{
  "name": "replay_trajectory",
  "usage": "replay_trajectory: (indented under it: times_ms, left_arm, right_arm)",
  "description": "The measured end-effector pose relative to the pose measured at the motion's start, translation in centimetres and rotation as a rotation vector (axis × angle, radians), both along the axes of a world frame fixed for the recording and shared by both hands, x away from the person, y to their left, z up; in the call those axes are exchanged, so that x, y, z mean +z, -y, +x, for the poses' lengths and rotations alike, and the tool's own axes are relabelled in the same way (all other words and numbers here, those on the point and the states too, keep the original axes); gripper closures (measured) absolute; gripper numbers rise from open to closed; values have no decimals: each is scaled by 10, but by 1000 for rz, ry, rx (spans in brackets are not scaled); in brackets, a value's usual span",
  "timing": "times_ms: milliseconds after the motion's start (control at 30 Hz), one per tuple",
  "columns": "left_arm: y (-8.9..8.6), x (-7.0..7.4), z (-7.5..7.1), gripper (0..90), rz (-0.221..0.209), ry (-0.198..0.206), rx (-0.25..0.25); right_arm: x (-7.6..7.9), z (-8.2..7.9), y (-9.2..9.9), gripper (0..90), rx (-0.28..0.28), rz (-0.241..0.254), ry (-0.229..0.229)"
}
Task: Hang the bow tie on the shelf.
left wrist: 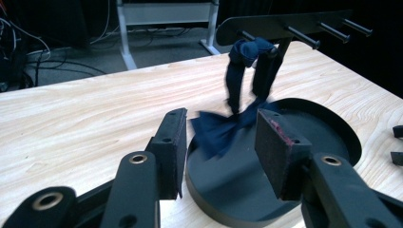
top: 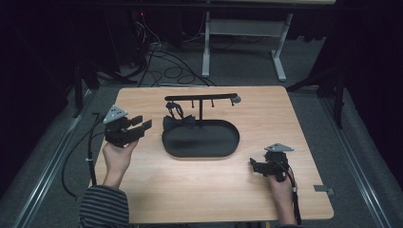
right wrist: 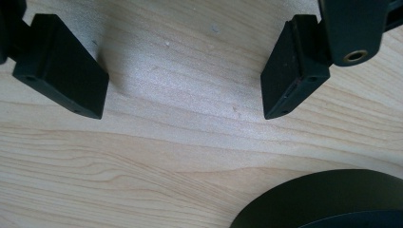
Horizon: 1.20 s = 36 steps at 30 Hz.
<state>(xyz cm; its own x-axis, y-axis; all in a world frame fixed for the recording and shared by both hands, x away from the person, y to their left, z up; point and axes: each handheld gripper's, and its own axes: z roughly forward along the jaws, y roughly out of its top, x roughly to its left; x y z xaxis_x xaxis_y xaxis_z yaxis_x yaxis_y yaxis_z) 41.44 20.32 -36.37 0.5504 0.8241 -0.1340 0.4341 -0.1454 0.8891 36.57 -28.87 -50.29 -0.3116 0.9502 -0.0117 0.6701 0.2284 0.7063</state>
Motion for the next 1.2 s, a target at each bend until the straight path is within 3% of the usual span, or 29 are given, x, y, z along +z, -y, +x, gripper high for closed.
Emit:
replay_trajectory:
  times_ms: [1200]
  left_arm:
    - [-20, -15, -29, 522, -19, -26, 21]
  right_arm:
    - [0, 0, 0, 175, 0, 0, 0]
